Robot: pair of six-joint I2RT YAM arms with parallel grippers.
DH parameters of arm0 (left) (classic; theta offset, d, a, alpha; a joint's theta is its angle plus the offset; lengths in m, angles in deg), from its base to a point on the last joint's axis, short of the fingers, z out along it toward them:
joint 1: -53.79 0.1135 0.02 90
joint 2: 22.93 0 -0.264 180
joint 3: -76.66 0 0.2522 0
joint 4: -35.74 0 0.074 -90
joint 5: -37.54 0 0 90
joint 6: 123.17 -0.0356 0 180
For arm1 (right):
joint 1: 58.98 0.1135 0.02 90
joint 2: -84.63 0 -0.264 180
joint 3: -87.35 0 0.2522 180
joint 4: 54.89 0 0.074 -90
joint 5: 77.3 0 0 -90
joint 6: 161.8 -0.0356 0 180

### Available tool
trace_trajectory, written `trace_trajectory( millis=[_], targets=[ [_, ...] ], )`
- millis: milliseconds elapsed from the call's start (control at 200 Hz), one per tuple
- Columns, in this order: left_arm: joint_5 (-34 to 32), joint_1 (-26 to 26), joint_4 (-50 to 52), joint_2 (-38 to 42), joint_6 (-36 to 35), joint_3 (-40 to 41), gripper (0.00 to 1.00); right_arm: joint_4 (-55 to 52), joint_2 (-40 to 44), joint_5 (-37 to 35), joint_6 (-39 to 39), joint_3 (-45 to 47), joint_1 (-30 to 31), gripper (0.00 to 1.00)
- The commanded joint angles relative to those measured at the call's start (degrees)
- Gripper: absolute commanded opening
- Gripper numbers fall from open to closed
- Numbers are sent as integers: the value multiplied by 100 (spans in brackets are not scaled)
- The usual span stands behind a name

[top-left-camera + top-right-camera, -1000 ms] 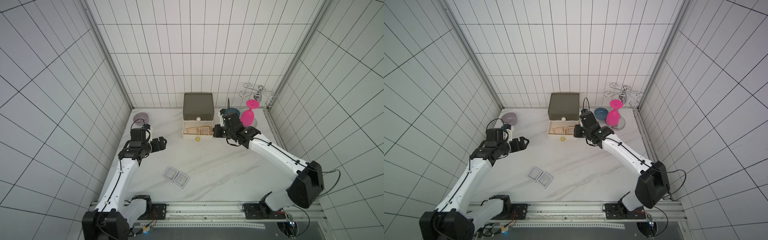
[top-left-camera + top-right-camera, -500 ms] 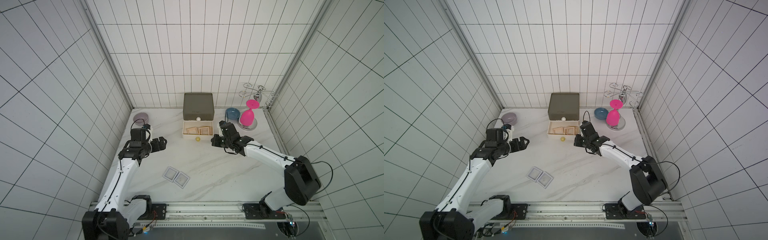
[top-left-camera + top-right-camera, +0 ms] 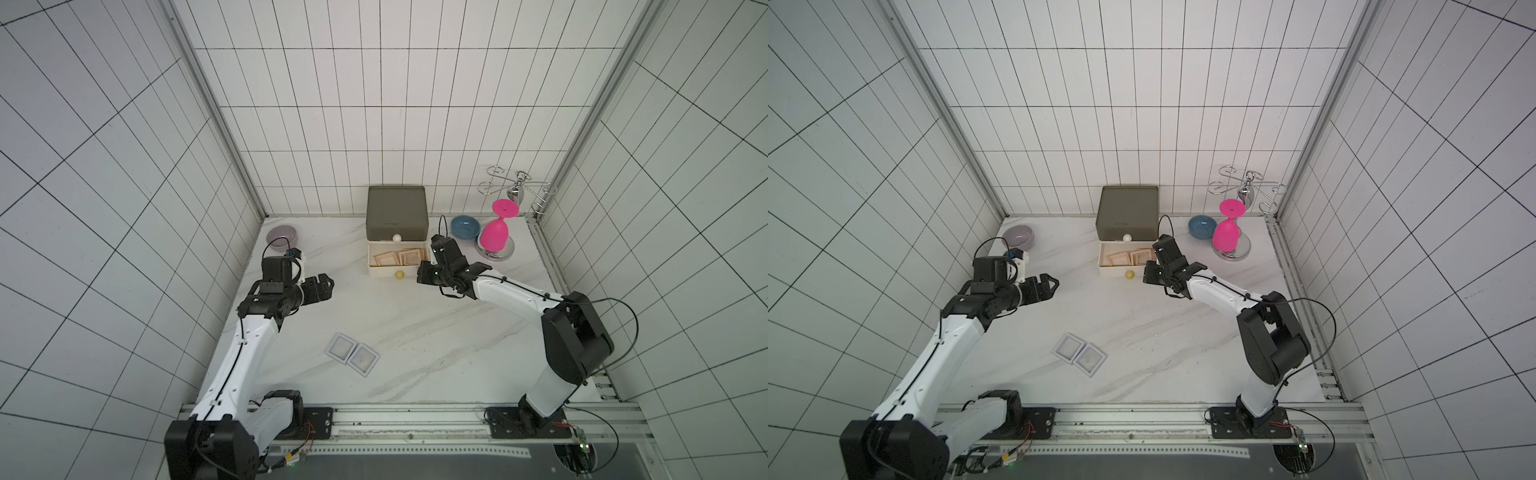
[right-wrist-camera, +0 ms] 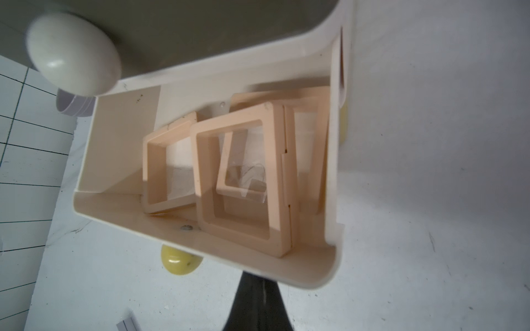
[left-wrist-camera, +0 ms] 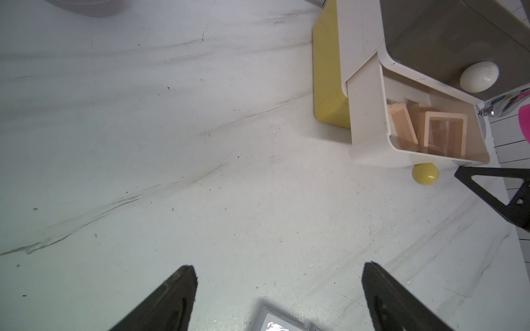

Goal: Place the brooch boxes into the drawer by color
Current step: Close the drawer in the storage box.

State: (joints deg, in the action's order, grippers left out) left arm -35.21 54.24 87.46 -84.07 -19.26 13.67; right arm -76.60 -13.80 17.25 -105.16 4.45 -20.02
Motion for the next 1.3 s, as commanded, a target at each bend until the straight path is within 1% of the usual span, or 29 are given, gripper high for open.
trace_trajectory(
  millis=[0,190,285,385,500,610,675,820,980,1054,1294],
  targets=[
    [-6,0,-84,23,-82,18,94,159,-184,-170,171,-575,-64,0],
    [4,6,-102,33,-77,28,94,-15,-566,-95,274,-1136,-159,0],
    [5,7,-87,46,-73,37,94,-133,-364,-103,323,-1145,-169,0],
    [1,-1,-104,63,-73,45,94,-128,204,-7,306,-812,-169,0],
    [14,6,-96,59,-60,45,94,72,990,205,188,-68,-190,0],
    [-8,-1,-114,80,-64,54,94,264,1302,986,13,598,-337,0],
    [-31,-1,-104,68,-64,46,94,424,1327,1187,-37,901,-387,0],
    [-28,0,-120,77,-57,67,94,806,1112,1444,-300,1128,-478,0],
    [81,-1,-25,-44,-114,-24,94,1405,691,1538,-659,1062,-588,0],
    [92,1,53,-39,-117,-70,94,1475,450,1513,-695,918,-634,0],
    [63,4,-130,129,-90,70,94,1818,-367,1487,-868,466,-805,0]
  ],
)
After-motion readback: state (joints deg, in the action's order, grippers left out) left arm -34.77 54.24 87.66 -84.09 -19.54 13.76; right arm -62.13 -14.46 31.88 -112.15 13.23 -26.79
